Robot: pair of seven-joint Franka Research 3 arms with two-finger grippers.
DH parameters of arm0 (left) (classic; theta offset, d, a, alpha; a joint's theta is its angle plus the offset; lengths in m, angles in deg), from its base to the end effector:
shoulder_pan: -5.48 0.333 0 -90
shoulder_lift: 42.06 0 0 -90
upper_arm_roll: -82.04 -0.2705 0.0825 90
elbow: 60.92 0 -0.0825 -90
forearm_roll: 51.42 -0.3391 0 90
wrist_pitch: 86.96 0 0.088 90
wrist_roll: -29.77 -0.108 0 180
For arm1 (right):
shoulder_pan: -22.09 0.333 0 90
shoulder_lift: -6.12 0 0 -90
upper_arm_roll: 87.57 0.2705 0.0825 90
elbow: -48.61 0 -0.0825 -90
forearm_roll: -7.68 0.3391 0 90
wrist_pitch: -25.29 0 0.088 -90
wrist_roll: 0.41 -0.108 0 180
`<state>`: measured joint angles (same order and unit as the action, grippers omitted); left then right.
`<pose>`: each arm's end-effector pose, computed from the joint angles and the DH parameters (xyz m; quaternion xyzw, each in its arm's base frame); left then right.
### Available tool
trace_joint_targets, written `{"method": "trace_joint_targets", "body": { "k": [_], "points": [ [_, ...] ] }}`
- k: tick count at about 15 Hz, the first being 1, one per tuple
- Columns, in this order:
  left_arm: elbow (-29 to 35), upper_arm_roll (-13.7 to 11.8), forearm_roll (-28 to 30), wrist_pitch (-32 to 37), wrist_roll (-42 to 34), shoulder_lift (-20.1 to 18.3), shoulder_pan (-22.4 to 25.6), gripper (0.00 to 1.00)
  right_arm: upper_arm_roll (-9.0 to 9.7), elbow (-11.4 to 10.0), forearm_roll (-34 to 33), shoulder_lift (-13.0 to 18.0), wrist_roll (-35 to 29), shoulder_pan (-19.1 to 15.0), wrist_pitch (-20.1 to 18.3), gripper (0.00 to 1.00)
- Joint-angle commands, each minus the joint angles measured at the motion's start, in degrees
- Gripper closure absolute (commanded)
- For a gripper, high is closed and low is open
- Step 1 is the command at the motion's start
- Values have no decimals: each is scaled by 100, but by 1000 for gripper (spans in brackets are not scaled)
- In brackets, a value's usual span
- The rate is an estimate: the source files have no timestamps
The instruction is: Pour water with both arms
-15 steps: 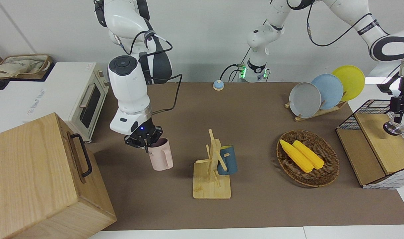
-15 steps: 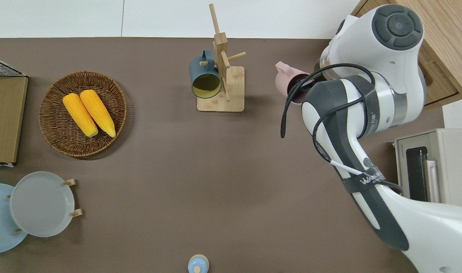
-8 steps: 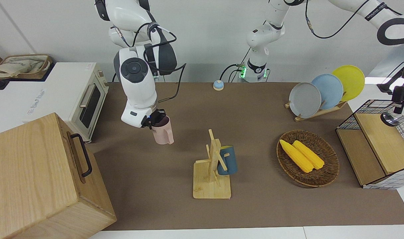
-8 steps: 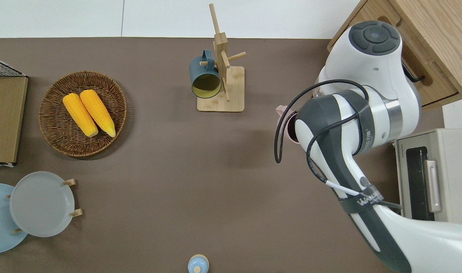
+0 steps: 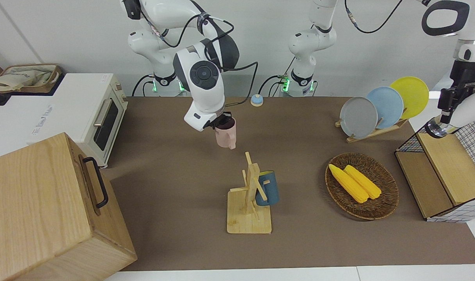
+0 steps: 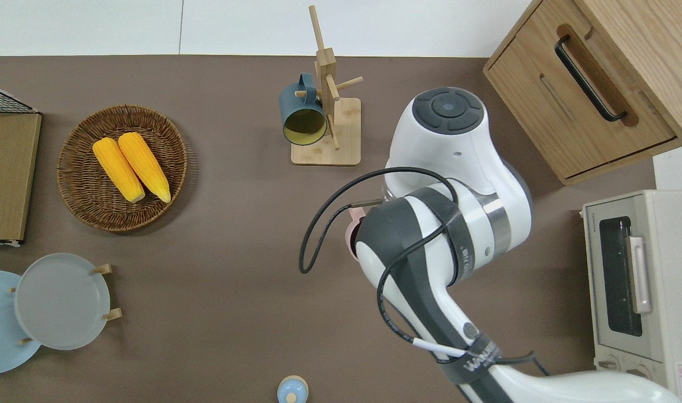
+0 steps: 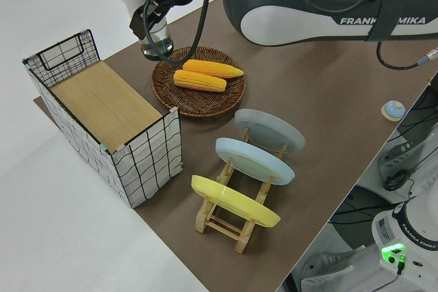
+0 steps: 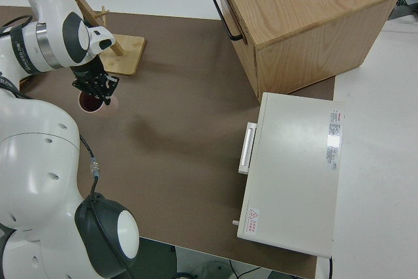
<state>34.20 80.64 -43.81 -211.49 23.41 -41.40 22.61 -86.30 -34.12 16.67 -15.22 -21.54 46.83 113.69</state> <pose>0.5330 0.1731 0.5984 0.9587 0.1252 0.2553 0.0073 0.5146 0.2685 0.4263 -0.9868 -0.0333 0.1573 0.0208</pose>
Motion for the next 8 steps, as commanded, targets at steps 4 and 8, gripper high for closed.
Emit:
{"method": "trace_joint_targets", "body": {
  "k": [4, 8],
  "points": [
    [1840, 272, -565, -1239, 959, -1207, -131, 1000, -13, 220, 770, -431, -1954, 795, 721, 1000],
    [2739, 606, -1023, -1707, 1751, -1718, -131, 1000, -13, 433, 1113, -862, -2404, 1112, 1379, 1000]
  ]
}}
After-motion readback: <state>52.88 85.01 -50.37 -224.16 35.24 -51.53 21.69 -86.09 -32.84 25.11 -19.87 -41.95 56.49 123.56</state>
